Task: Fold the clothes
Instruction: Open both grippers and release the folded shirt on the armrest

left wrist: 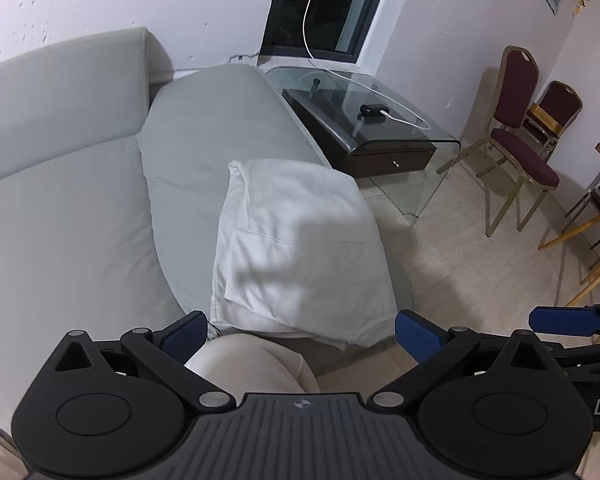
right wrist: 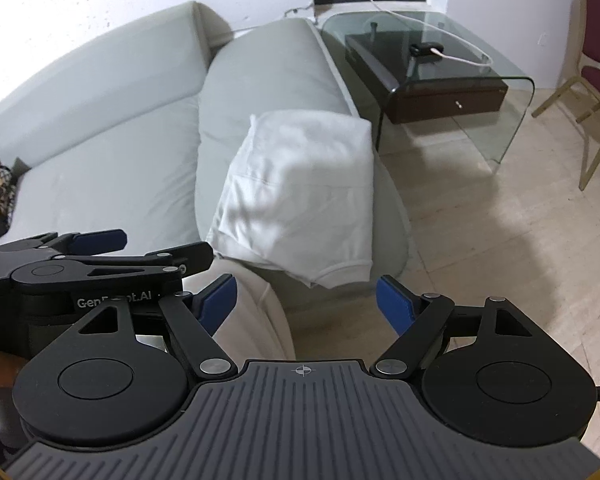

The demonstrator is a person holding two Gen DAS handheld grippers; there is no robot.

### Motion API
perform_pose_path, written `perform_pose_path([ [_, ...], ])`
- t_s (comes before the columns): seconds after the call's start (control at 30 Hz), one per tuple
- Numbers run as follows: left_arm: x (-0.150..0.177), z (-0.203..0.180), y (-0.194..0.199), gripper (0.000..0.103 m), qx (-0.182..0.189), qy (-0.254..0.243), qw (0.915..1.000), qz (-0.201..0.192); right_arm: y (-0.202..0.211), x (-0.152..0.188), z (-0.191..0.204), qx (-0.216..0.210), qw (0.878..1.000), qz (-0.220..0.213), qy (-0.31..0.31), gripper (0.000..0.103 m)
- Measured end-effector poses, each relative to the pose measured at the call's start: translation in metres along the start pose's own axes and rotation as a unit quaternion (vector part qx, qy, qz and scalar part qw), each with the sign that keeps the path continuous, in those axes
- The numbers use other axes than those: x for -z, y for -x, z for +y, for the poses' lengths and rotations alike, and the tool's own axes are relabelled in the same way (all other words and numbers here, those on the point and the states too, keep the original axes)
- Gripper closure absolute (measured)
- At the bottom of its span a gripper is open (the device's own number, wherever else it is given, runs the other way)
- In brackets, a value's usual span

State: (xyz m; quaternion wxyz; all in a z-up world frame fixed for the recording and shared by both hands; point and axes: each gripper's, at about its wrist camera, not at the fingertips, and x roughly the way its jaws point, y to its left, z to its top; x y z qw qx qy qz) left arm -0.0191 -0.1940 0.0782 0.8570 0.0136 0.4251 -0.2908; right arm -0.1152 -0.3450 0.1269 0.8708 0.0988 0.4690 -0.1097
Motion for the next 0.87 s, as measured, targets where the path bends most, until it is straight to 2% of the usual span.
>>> perform_pose_path([
  [0.5, 0.001, 0.006, -0.033, 0.002, 0.015, 0.016, 0.9990, 0.040, -0.023, 0.002, -0.007, 0.017, 1.000, 0.007, -0.011, 0.021],
  [0.87, 0.003, 0.002, -0.034, 0.002, 0.015, 0.003, 0.9994, 0.032, -0.026, 0.004, -0.011, 0.018, 1.000, 0.006, -0.022, 0.021],
])
